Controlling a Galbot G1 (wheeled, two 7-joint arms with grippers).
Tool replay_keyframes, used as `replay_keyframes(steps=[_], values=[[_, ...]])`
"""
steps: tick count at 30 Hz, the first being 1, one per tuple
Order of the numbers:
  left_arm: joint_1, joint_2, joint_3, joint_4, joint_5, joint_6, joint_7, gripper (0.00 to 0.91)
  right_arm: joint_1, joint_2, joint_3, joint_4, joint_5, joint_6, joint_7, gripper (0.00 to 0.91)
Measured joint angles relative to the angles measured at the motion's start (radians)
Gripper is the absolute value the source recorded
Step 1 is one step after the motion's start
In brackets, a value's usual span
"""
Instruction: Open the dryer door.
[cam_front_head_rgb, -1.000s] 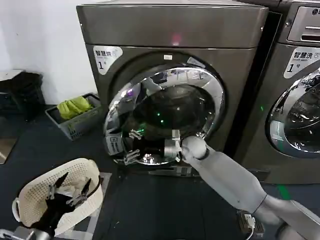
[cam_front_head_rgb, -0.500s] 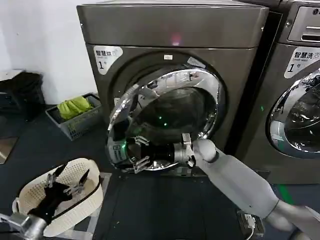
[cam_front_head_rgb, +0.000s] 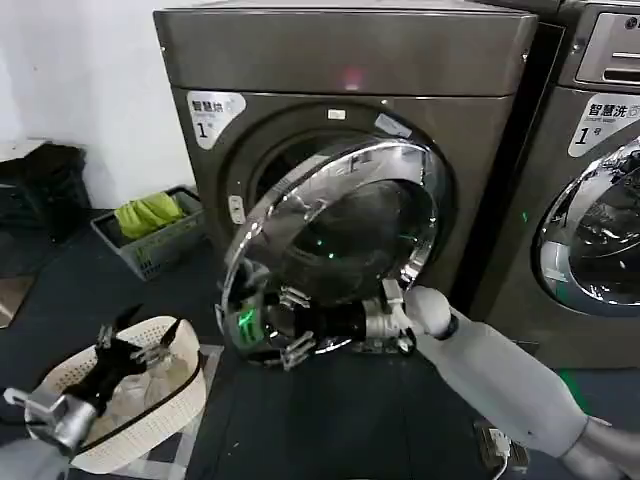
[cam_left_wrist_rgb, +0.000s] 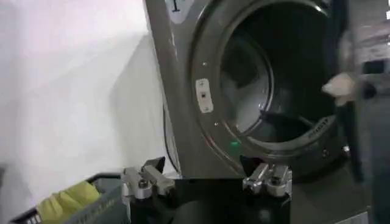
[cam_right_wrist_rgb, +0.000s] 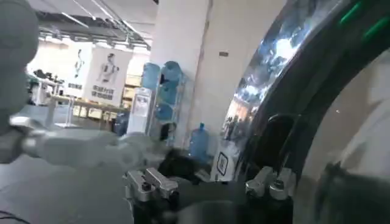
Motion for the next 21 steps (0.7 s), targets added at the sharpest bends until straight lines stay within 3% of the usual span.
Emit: replay_keyframes(steps=[10, 21], values=[[-0.114, 0.069, 0.101, 0.075, -0.015, 0.006, 0.004, 0.907, -0.073, -0.098, 0.078, 0.093, 0.022, -0.007, -0.038, 0.907], [-0.262, 0.097, 0.257, 0.107, -0.014, -0.005, 0.046, 0.907, -0.226, -0.22, 0.268, 0.185, -0.003, 0.001, -0.013, 0.907]])
